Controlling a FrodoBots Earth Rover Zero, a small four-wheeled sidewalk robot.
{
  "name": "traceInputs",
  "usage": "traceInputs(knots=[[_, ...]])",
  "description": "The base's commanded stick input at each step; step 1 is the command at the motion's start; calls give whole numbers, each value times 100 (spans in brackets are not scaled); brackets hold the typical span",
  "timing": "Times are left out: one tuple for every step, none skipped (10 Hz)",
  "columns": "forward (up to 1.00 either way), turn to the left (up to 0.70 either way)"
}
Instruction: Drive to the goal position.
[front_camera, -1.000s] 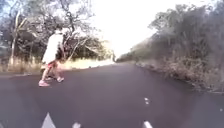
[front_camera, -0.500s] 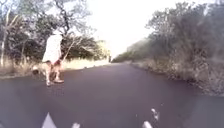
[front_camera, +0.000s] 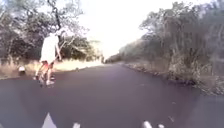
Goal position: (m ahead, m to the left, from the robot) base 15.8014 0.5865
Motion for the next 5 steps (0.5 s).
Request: traceInputs(knots=[[85,-34],[85,-31],[85,-25],[85,-19],[85,-13]])
